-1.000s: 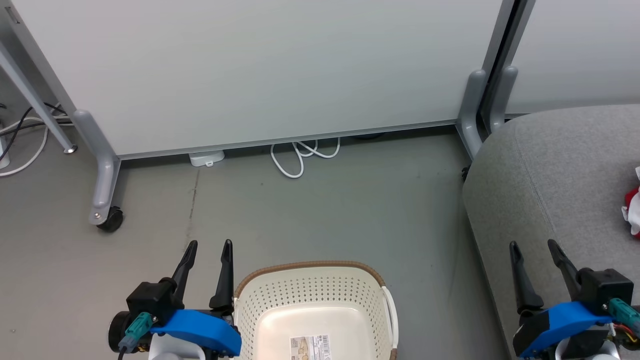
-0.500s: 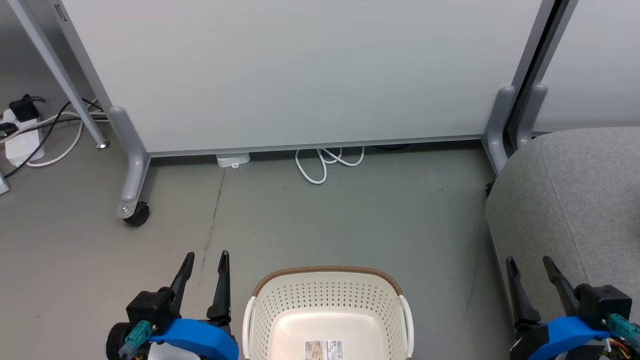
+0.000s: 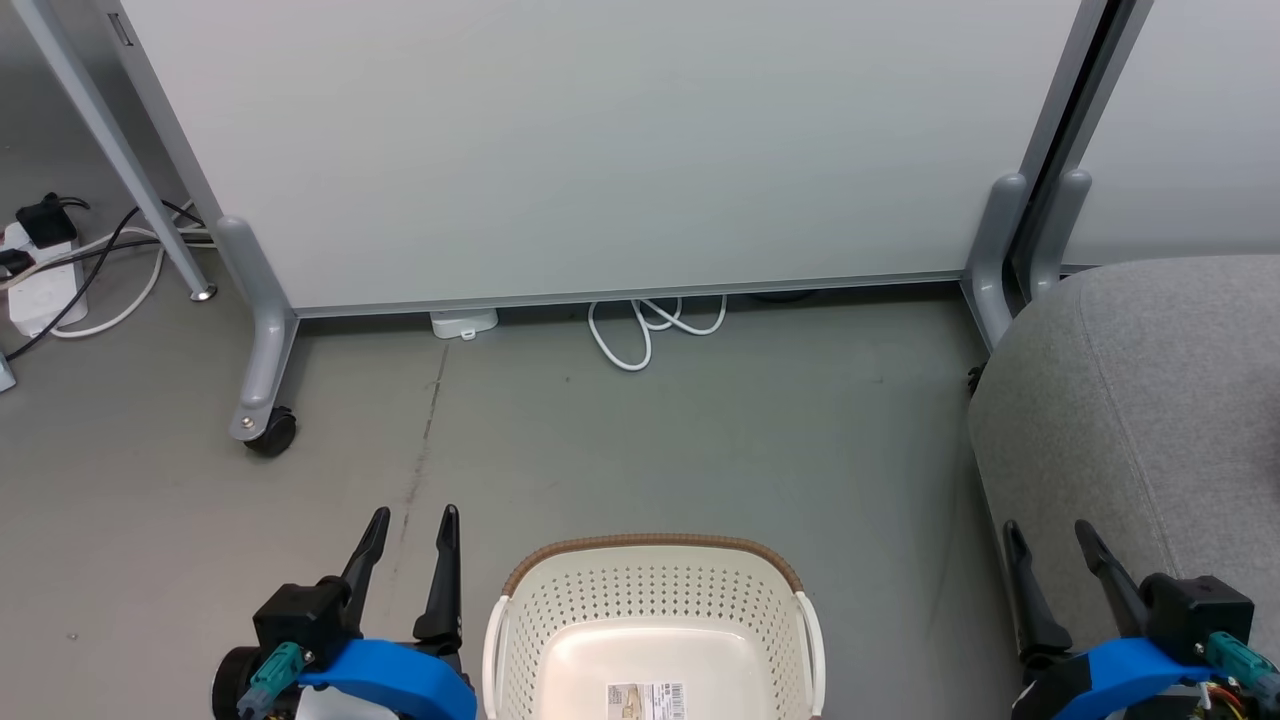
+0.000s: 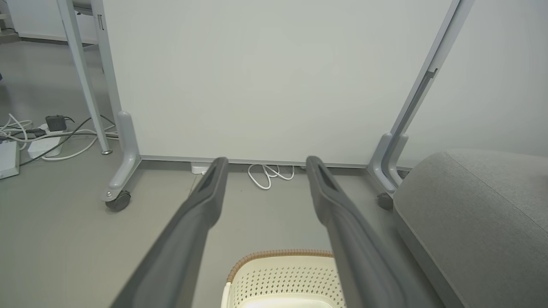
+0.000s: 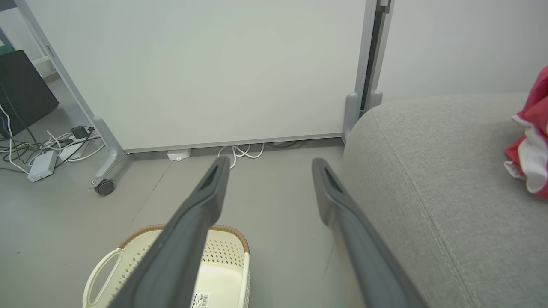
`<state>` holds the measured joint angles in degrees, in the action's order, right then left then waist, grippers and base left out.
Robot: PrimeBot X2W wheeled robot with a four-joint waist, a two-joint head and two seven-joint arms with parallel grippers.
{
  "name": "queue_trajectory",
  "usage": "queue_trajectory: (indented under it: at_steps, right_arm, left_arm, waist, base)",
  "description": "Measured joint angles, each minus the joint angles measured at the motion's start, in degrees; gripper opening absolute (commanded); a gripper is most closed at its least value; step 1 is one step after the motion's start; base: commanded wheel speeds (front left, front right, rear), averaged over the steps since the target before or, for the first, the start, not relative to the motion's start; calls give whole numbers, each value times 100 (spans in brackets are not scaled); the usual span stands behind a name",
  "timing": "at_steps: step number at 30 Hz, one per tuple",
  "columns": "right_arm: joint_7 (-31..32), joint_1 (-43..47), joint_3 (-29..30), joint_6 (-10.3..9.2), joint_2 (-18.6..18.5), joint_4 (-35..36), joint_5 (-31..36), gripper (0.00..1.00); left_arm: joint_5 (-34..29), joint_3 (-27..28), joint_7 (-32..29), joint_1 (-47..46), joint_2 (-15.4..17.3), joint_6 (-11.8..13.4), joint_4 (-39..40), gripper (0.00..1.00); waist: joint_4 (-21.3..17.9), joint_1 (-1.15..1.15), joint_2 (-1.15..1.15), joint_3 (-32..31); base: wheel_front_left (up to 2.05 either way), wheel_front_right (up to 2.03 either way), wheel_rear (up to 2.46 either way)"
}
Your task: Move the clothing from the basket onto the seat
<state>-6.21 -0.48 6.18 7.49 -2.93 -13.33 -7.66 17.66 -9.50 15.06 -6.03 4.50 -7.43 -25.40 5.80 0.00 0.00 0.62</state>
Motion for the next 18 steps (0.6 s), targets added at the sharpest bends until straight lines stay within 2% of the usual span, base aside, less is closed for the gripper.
queue_trajectory:
  at_steps: [11,12,18]
  right_arm:
    - [-16,-3,-26,0,0,-42,-15,100]
    - [-16,-1,-25,0,1,-53,-16,0]
    - [14,124,-25,0,51,-369,-18,0]
  left_arm:
    - [2,-3,0,5,11,0,11,100]
    - [13,-10,-1,8,10,1,0,0]
    - [48,-42,-37,271,-41,0,-272,0]
  waist:
    - [-61,0,0,-6]
    - [-61,0,0,-7]
    - [-65,0,0,-8]
  base:
    - [0,0,0]
    - [0,0,0]
    - [0,0,0]
